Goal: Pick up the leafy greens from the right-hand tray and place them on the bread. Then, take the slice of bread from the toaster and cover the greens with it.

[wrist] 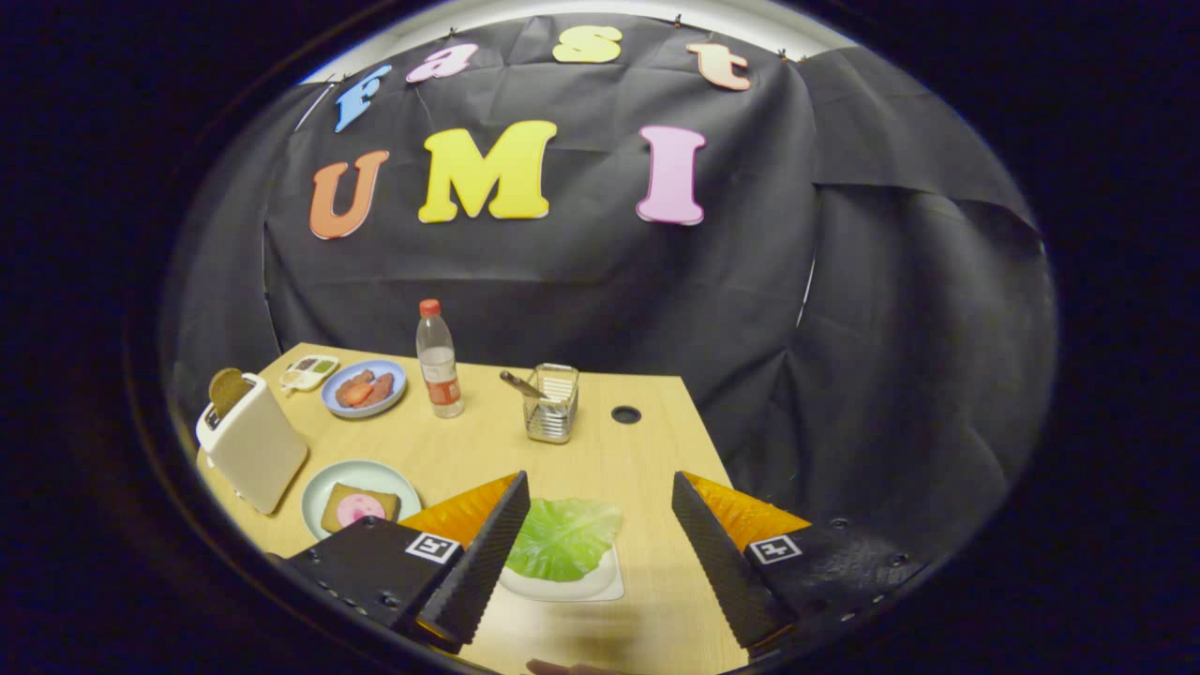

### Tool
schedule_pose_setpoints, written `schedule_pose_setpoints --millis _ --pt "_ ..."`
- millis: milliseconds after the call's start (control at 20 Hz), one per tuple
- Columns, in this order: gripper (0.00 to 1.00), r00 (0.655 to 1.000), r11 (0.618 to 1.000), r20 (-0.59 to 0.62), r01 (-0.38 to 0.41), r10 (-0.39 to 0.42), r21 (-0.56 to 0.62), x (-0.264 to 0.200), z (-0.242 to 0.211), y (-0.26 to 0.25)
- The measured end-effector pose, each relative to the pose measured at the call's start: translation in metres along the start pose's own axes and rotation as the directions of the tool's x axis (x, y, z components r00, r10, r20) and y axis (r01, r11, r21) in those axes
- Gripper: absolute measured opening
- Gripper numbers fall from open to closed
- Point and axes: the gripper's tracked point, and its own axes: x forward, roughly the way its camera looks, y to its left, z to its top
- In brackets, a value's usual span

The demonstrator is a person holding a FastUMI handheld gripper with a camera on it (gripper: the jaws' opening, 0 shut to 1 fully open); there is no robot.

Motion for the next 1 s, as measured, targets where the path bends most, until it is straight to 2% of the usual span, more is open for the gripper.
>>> schedule_pose_setpoints --millis 450,750,900,1000 --pt "0.96 0.981 0.999 -0.19 -0.046 0.048 0.013 0.081 -0.058 -0.009" --pt "0.93 0.937 0.998 -0.345 -0.063 0.052 -0.019 0.12 -0.094 0.001" --pt "0.9 0.904 0.998 -0.424 -0.066 0.05 -0.024 0.129 -0.107 0.007" --pt "0.85 0.893 0.998 -0.449 -0.058 0.035 -0.038 0.135 -0.111 0.007"
